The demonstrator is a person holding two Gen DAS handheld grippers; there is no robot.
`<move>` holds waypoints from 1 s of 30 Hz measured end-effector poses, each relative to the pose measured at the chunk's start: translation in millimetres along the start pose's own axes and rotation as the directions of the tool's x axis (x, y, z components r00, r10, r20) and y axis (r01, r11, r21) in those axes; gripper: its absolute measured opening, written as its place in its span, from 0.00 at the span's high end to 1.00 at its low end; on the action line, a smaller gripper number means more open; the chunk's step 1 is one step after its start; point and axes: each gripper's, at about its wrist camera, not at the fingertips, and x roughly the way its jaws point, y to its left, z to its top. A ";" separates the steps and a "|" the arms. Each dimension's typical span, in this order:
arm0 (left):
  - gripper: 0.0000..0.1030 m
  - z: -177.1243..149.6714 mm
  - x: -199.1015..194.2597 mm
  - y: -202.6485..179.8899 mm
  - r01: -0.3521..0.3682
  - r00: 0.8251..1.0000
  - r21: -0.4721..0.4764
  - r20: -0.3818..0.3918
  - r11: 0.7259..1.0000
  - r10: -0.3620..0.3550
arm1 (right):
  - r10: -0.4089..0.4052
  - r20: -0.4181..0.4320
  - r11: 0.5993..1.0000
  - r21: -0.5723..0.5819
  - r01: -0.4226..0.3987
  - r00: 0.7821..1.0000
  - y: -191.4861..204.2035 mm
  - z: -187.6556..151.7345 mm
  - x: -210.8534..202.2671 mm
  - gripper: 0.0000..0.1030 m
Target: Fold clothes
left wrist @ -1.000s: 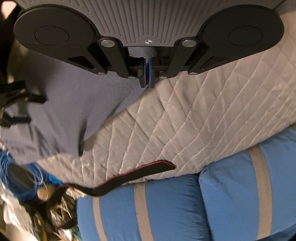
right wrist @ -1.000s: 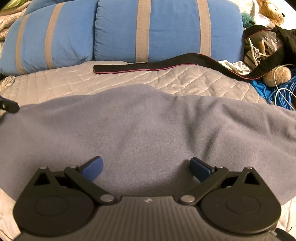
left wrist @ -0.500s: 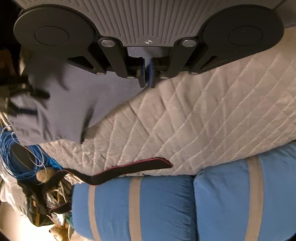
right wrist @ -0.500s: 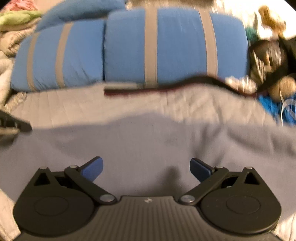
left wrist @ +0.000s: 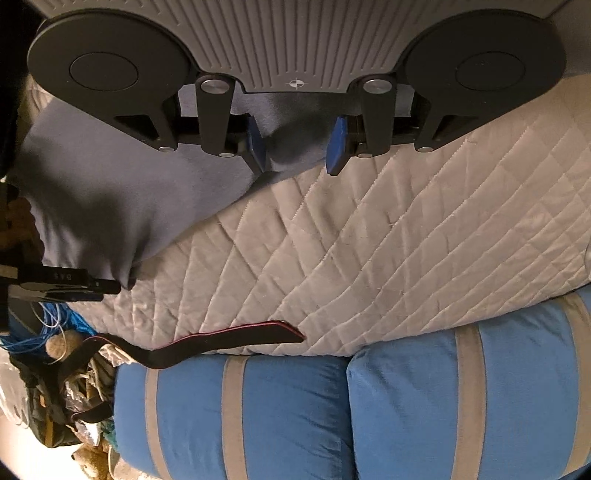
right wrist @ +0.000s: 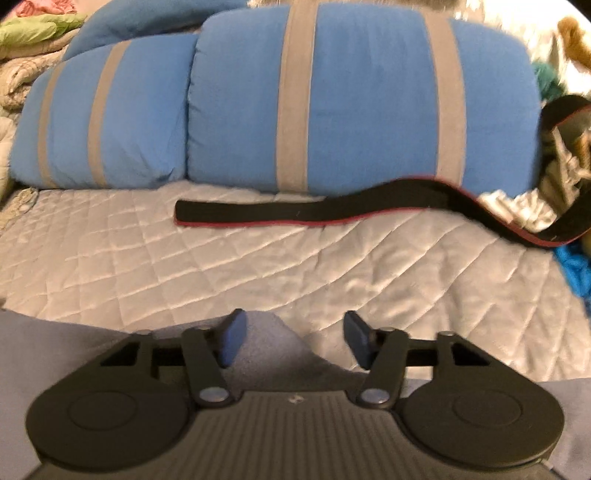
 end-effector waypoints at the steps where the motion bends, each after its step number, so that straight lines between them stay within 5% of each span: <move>1: 0.66 0.2 2.1 1.0 -0.003 1.000 -0.005 -0.006 1.000 0.003 | 0.016 -0.021 1.000 0.007 -0.016 1.000 -3.1 -0.1 3.7 0.55; 6: 0.72 -1.9 14.5 2.6 -0.015 0.999 -0.006 -0.041 1.000 0.015 | 0.076 -0.099 0.996 0.045 -0.072 0.992 -10.9 -3.3 15.9 0.79; 9: 0.93 -1.6 14.3 0.2 -0.026 0.999 0.017 -0.047 1.000 0.027 | 0.066 -0.112 0.997 0.053 -0.061 0.992 -11.0 -3.1 14.7 0.90; 18: 0.97 -1.9 3.0 7.6 -0.064 0.996 0.010 -0.059 0.998 0.064 | 0.037 -0.125 0.996 0.081 -0.027 0.992 -12.5 -3.3 14.7 0.92; 24: 0.97 2.3 -5.0 12.3 -0.035 0.999 -0.057 -0.002 0.998 0.035 | 0.035 -0.115 0.996 0.088 -0.025 0.993 -13.8 -4.1 13.2 0.91; 27: 0.94 4.5 -9.1 14.9 -0.018 0.999 -0.093 0.031 0.995 0.021 | 0.046 -0.098 0.995 0.087 -0.038 0.994 -14.3 -5.3 9.6 0.90; 30: 0.78 10.9 -14.0 11.9 0.053 0.993 -0.124 0.114 0.991 -0.039 | 0.063 -0.073 0.994 0.090 -0.056 0.995 -14.0 -4.5 4.4 0.84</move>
